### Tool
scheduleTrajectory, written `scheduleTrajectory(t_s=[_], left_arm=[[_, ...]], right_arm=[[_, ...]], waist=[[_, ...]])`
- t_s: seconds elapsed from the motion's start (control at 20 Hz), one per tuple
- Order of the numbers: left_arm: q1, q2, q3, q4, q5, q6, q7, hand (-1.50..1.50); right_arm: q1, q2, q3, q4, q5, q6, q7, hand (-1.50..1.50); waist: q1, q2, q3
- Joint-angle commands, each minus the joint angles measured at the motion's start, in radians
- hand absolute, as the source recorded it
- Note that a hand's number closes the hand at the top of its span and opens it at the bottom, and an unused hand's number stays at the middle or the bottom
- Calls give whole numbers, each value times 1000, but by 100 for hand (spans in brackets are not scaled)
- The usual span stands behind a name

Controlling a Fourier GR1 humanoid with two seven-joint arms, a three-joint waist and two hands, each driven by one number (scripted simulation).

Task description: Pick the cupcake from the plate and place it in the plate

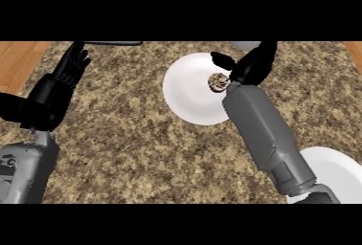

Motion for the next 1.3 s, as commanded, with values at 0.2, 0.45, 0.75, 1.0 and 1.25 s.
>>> scheduleTrajectory(t_s=[0.2, 0.45, 0.75, 1.0, 1.25], left_arm=[[84, -29, -8, -74, -31, 47, 29, 0], [93, 27, 52, -65, 1, -4, 16, 0], [100, 33, 64, -65, -3, -18, 13, 0], [119, -2, 53, -116, -11, 0, 35, 0], [84, 23, 108, -16, 11, -52, -29, 0]], right_arm=[[186, 5, 182, -183, -59, -233, 65, -150], [461, 5, 294, -453, 11, -181, 89, -150], [759, 5, 349, -802, 195, -80, 134, -150], [973, 5, 403, -1038, 310, 11, 158, -150], [1114, 5, 405, -1108, 372, 34, 135, -150]], waist=[[-49, -21, -1], [-79, -25, -2], [-90, -23, -2], [-75, -19, -2], [-73, -14, -2]])
